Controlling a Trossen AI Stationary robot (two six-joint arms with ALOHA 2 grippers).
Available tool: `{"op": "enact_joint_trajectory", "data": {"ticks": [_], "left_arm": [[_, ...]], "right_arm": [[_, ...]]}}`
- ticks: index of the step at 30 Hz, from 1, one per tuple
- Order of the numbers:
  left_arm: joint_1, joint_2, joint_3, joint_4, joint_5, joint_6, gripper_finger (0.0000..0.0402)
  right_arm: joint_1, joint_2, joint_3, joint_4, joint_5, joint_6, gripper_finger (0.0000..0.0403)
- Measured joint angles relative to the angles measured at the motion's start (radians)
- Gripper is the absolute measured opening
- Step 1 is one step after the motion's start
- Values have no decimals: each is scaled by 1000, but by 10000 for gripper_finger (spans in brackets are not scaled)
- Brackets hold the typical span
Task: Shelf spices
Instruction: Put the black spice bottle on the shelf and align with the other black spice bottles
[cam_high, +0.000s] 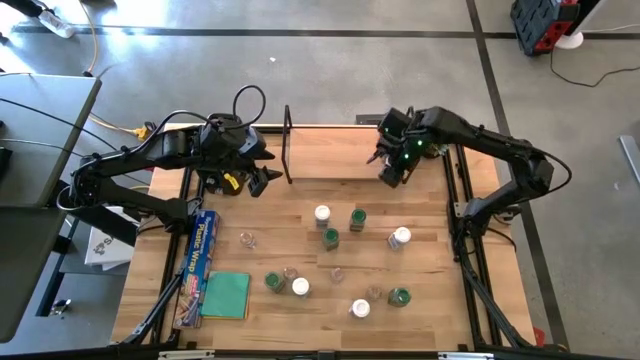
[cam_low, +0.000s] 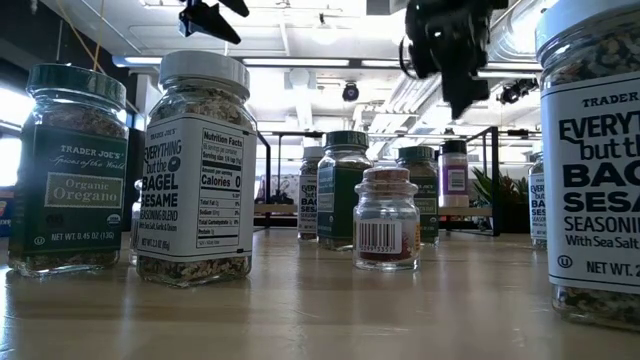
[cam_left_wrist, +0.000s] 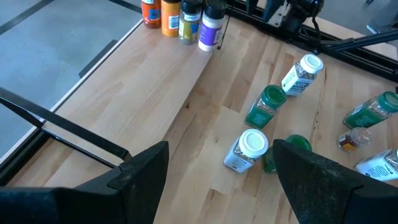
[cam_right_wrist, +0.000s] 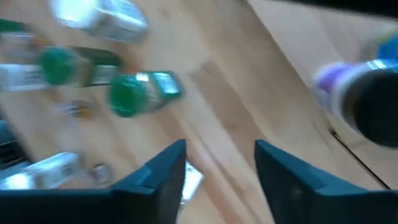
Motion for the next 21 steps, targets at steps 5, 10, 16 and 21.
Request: {"op": "enact_joint_trajectory", "data": {"ticks": [5, 10, 16, 21], "left_arm": [[0, 0, 0, 1, 0, 1, 282], [0, 0, 0, 1, 0, 1, 282], [0, 0, 0, 1, 0, 0, 282], [0, 0, 0, 1, 0, 0, 282]], "right_arm": [[-2, 0, -77, 8, 152, 64, 100], [-21, 0, -108, 39, 221, 90, 66], [-46, 0, -108, 76, 277, 116, 60], [-68, 0, -109, 77, 296, 127, 60]]}}
